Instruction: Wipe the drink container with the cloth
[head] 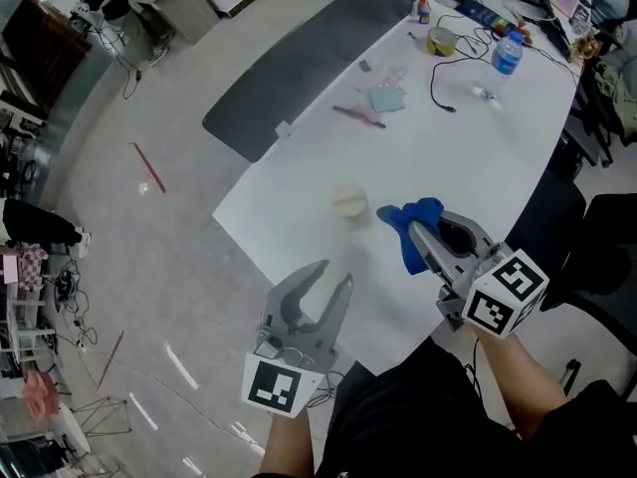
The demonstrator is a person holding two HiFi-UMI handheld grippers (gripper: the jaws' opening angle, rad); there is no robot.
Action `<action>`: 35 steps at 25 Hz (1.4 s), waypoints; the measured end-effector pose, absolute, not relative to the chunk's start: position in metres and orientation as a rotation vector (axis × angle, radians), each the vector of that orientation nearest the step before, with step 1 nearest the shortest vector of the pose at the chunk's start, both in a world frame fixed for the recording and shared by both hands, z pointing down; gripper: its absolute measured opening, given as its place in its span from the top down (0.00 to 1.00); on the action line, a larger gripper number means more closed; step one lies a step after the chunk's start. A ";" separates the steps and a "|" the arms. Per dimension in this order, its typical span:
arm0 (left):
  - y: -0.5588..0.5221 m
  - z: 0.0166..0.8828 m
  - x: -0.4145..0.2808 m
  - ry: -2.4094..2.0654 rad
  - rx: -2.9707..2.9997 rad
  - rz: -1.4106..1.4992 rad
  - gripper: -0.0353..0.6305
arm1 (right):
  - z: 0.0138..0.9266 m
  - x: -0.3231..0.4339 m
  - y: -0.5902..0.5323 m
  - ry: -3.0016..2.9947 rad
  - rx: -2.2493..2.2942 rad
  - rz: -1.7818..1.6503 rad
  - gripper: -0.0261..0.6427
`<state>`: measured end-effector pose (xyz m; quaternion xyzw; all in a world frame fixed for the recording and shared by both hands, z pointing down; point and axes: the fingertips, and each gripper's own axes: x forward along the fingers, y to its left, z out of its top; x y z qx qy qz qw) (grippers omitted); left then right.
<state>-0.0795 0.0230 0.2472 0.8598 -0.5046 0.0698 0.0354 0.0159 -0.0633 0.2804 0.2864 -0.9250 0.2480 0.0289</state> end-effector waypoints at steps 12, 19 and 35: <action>0.093 0.215 -0.084 -1.769 2.471 0.177 0.94 | 0.207 0.035 0.032 -2.836 1.202 0.256 0.87; 0.103 0.190 -0.110 -2.007 2.331 0.151 0.94 | 0.169 0.040 0.054 -2.828 1.220 -0.017 0.87; 0.080 0.144 -0.099 -2.212 2.341 0.207 0.94 | 0.140 0.046 0.020 -2.919 1.110 -0.104 0.88</action>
